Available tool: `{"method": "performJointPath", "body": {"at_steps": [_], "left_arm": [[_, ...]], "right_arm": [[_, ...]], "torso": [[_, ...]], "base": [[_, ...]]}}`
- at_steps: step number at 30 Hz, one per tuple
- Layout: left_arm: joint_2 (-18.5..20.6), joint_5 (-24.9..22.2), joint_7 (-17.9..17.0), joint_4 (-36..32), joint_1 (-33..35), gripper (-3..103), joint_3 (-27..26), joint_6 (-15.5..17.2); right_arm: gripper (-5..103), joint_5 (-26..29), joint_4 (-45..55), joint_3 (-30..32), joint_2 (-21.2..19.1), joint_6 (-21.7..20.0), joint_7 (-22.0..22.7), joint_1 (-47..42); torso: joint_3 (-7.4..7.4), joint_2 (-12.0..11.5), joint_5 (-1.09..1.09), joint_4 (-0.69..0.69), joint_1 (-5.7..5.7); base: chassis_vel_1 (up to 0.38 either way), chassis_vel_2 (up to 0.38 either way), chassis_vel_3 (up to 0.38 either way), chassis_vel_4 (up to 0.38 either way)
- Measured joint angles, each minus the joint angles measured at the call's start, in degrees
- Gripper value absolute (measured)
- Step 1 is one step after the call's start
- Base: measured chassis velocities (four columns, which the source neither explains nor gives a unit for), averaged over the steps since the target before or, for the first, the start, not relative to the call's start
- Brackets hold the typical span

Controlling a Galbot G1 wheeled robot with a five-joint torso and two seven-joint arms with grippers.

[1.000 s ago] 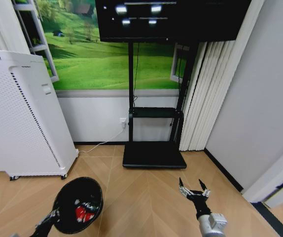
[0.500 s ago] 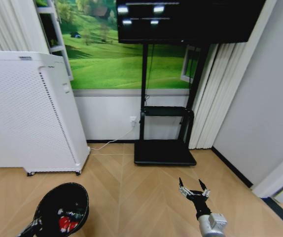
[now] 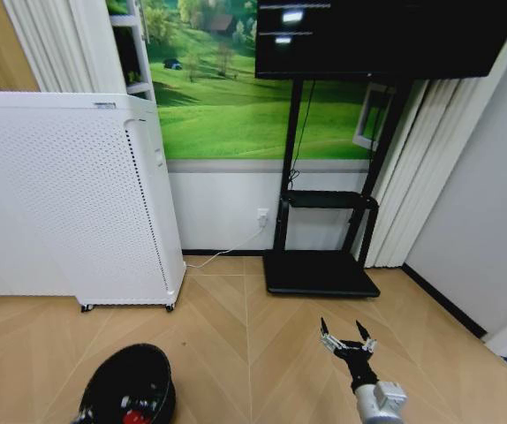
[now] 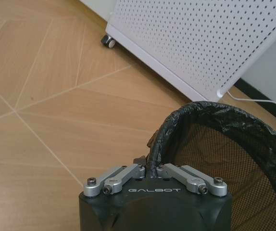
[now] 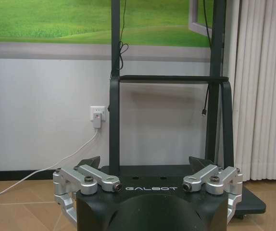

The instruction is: Pick up the trash bin and place the garbage on the floor into it.

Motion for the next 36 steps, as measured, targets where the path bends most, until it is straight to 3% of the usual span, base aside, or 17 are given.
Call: {"method": "performJointPath", "body": {"at_steps": [10,36], "left_arm": [[-1.01,-1.3,-1.7,1.24,0.54,4,0.0,0.05],[-1.29,-1.69,-2.21,6.08,-1.62,4,-2.0,-1.57]], "right_arm": [[100,0.0,0.0,0.0,0.01,0.0,0.01,-0.02],[100,0.0,0.0,-0.01,0.01,0.0,0.01,-0.01]], "torso": [[0.0,0.0,-0.02,-0.01,0.0],[0.0,0.0,-0.02,-0.01,0.0]], "base": [[-0.037,-0.036,0.018,0.021],[0.0,0.0,0.0,0.0]]}}
